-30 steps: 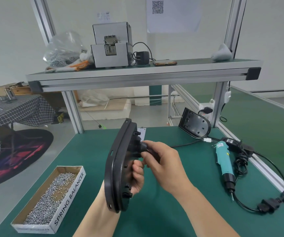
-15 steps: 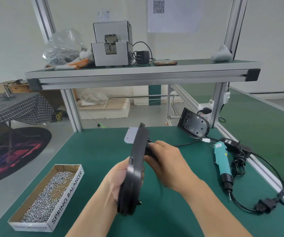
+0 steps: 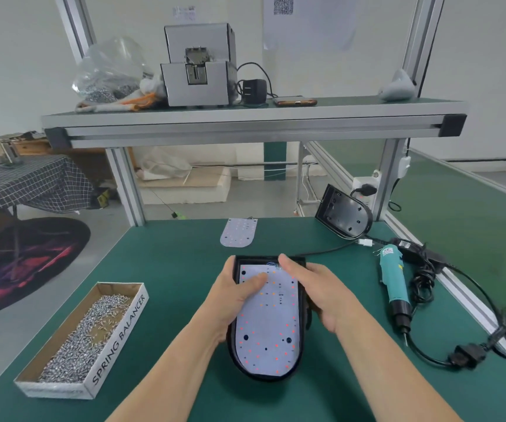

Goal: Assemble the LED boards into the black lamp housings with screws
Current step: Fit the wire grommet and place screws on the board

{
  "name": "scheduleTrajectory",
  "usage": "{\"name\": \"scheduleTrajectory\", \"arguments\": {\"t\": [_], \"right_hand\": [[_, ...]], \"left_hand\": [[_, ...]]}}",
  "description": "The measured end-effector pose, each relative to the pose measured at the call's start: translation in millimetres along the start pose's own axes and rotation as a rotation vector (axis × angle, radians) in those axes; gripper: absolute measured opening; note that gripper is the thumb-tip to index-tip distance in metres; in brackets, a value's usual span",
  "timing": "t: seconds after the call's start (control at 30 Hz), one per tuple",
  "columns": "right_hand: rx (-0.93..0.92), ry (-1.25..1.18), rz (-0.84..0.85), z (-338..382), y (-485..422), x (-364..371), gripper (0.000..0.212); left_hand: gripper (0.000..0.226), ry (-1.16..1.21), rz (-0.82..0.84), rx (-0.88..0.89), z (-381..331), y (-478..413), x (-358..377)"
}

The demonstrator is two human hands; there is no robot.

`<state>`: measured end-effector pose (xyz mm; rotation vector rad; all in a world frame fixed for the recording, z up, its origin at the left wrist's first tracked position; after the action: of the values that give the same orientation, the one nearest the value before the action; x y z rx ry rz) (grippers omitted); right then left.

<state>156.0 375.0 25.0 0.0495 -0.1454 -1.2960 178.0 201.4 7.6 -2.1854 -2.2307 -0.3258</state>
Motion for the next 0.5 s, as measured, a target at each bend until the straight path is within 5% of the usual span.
{"name": "scheduleTrajectory", "arguments": {"t": [0.1, 0.5], "right_hand": [[-0.007, 0.051, -0.107, -2.7, -6.2, -4.4, 0.017], [0.046, -0.062, -0.093, -35.8, -10.0, -18.1, 0.019]], "left_hand": [[0.036, -0.026, 0.005, -0.005, 5.9, -2.8, 7.7], [0.027, -0.101, -0.039, -0.094, 26.2, -9.0, 11.6]]}}
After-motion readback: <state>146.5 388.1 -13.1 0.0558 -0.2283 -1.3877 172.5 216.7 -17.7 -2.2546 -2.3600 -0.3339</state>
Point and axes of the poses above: each hand's wrist, its own y-axis away from the middle knuckle, its own x-axis out of the palm, z = x × y, the point moved 2 cm from there along -y, towards the middle knuckle, and after that the axes turned 4 degrees about -x, right-handed, at the moved point
